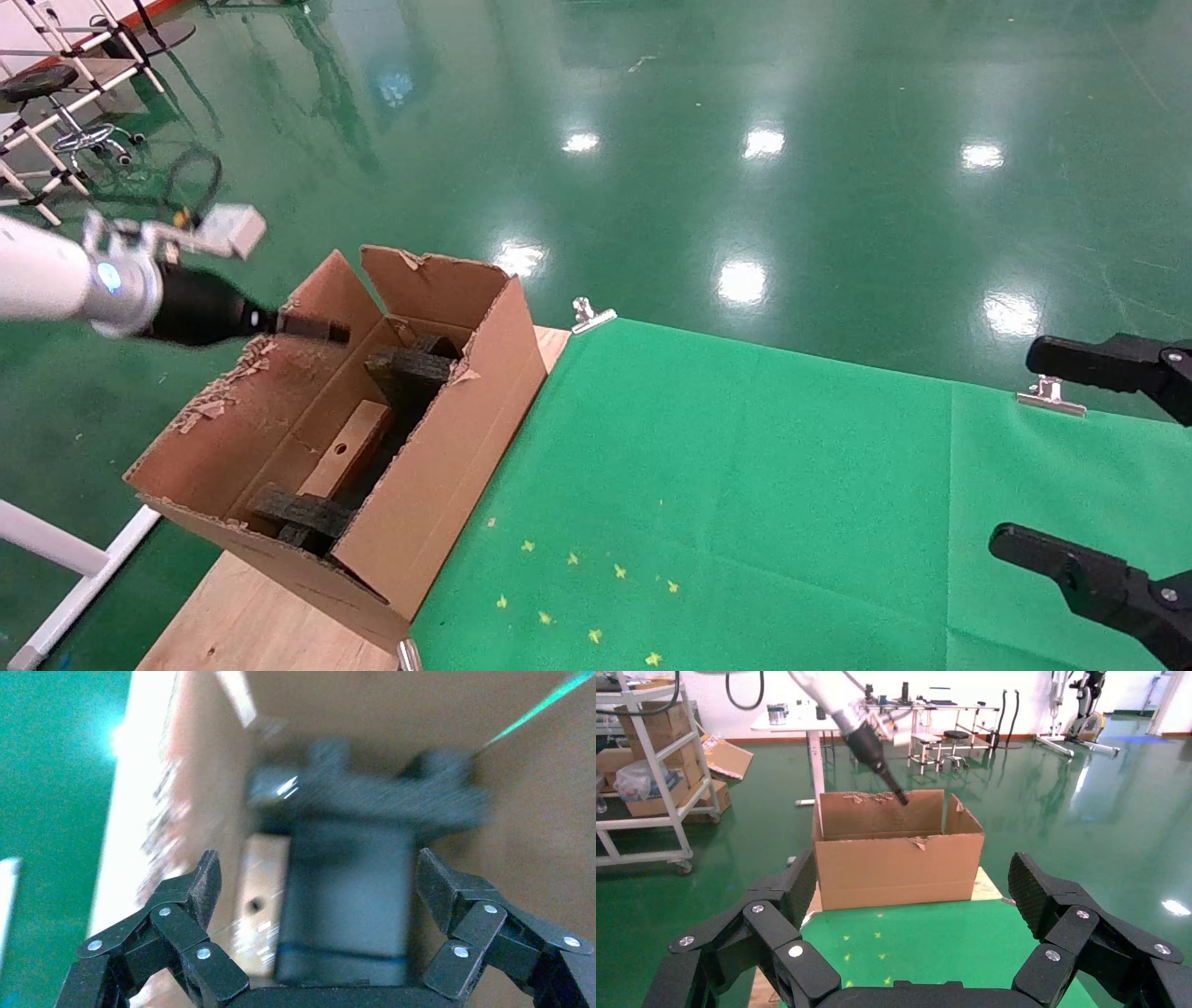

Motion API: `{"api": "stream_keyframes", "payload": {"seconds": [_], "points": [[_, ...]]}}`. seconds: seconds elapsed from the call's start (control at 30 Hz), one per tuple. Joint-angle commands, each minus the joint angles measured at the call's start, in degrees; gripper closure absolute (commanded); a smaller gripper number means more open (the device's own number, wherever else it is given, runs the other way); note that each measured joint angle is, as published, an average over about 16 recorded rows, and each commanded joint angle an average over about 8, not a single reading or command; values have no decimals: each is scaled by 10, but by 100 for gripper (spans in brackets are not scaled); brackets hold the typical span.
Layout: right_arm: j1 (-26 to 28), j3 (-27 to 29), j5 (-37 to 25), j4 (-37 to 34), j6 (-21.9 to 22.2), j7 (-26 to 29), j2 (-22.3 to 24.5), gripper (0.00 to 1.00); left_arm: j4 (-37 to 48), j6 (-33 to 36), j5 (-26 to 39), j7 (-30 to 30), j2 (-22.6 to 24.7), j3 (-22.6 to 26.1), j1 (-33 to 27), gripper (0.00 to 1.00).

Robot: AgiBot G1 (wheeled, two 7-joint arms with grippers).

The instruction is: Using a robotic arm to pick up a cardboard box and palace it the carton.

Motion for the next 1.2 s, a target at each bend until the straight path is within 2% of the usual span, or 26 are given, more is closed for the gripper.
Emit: {"api": "stream_keyframes", "payload": {"seconds": [0.03, 0.27, 0.47, 0.83, 1.2], "points": [[0, 0, 0, 0, 0, 0, 0, 0, -7, 21, -6, -5, -5, -5, -24, 0], [0, 0, 0, 0, 0, 0, 0, 0, -73, 131, -69, -43, -33, -42, -65, 0], [0, 0, 0, 0, 0, 0, 0, 0, -121, 185, -106, -69, -49, -64, -73, 0], [0, 0, 0, 0, 0, 0, 0, 0, -131, 185, -112, -62, -50, -73, -62, 0], [0, 0, 0, 0, 0, 0, 0, 0, -225, 190, -153, -1, -57, -155, 31, 0]]}}
